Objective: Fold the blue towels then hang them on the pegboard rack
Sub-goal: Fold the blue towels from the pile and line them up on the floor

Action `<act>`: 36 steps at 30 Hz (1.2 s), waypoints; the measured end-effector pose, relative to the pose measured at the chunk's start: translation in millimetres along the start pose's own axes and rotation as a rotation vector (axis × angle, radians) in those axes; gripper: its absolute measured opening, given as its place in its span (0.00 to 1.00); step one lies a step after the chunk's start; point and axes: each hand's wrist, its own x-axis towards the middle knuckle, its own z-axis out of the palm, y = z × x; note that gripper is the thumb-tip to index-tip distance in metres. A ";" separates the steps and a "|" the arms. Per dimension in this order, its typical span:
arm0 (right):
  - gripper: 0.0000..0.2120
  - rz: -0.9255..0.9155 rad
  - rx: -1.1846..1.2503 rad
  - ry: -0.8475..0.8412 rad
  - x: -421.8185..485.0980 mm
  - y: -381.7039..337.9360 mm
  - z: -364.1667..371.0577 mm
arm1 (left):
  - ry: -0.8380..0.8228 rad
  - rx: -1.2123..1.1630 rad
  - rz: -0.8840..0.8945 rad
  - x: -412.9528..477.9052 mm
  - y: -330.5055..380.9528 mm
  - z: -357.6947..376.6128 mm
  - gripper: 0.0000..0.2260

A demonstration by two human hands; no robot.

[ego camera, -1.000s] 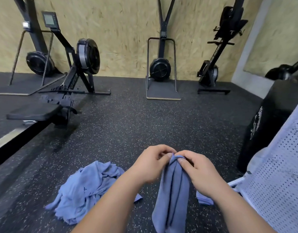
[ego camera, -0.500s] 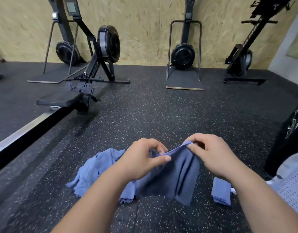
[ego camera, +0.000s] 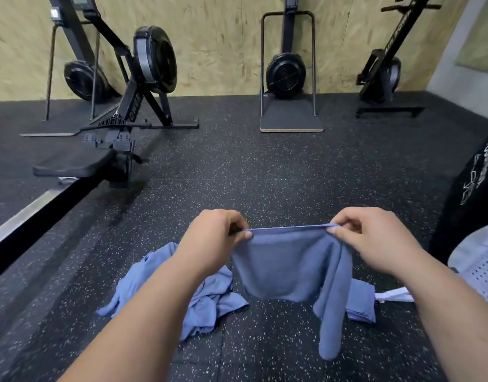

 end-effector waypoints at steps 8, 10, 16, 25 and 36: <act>0.11 0.038 -0.195 0.059 0.2 2.4 7.0 | 0.308 -0.018 -0.108 -8.3 -2.5 -13.2 0.06; 0.11 0.050 -0.244 0.071 -1.6 5.9 13.7 | 0.406 -0.024 -0.151 -18.4 2.4 -15.6 0.07; 0.08 0.087 -0.095 0.113 -4.6 9.2 16.7 | 0.463 -0.064 -0.262 -40.3 25.1 -7.7 0.05; 0.07 -0.148 0.144 -0.119 -24.0 -43.0 28.3 | 0.093 -0.331 -0.070 -37.6 84.3 34.8 0.11; 0.05 -0.168 0.221 -0.079 -17.7 -41.5 33.2 | 0.061 -0.432 -0.069 -23.8 63.8 30.3 0.03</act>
